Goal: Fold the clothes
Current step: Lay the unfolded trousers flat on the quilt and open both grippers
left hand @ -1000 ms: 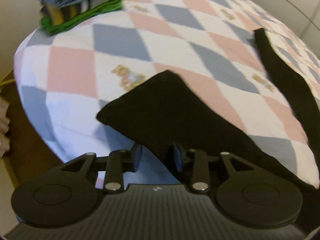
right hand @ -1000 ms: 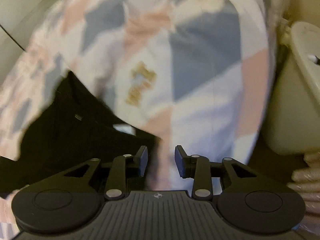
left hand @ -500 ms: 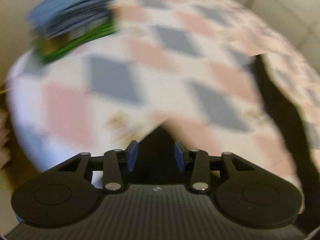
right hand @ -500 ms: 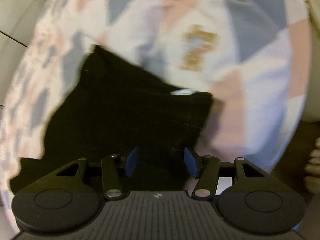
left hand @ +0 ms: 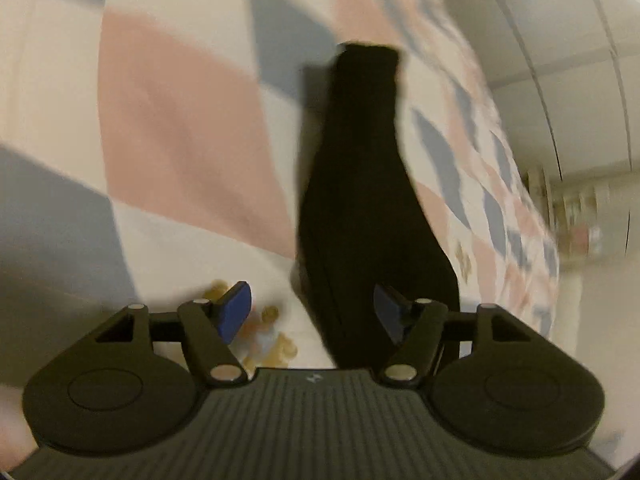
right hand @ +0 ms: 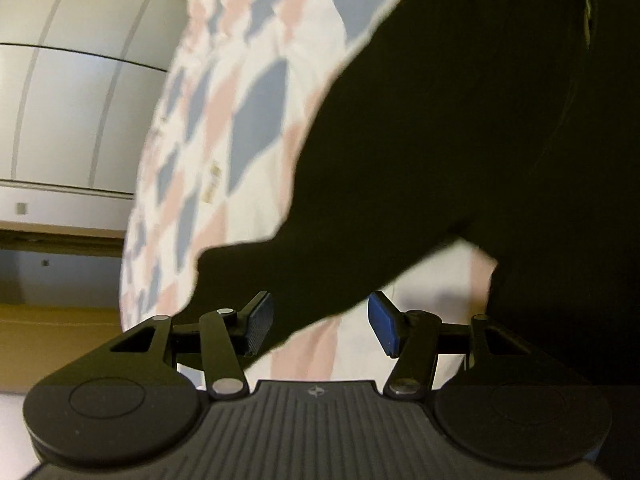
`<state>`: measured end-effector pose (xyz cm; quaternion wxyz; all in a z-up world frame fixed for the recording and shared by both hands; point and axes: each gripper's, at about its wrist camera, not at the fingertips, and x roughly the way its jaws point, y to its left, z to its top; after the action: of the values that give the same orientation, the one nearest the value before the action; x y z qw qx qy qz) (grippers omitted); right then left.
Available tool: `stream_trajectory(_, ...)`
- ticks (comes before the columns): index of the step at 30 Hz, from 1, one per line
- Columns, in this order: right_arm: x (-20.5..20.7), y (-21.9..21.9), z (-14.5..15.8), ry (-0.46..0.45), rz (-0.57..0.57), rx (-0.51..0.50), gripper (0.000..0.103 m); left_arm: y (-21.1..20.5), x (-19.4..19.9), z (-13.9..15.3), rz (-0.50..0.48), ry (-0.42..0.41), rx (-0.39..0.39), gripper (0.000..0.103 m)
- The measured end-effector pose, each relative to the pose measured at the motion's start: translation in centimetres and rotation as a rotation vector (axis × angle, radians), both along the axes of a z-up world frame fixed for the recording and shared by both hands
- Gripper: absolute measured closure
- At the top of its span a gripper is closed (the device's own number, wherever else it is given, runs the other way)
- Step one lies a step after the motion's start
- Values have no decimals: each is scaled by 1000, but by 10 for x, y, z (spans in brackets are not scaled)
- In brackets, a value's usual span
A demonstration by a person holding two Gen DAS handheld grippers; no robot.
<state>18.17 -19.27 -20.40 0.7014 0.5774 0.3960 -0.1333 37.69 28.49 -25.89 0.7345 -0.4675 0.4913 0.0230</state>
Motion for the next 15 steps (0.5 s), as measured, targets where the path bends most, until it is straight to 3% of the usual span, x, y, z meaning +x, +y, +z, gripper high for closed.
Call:
stream_trajectory(3,1,9,-13,26,-59,-1,37,7,11,-28,67,14,-65,40)
stream_trajectory(7,2,0,-28,27,-157,-29,37,10,33,-48,123,-12,-133,41)
stream_trajectory(9,1,-6,-34,41,-191,-47,37,7,45,-51,118,-27,-151,68)
stream_trajectory(10,0,-9,-38,48,-212,-50,37,6,50,-50,108,-28,-165,91)
stream_trajectory(13,1,-12,-43,50,-264,-51,38,3,55,-23,62,-111,-135,96)
stream_trajectory(15,5,-11,-40,56,-248,-67,42,2,46,24,-11,-226,-43,97)
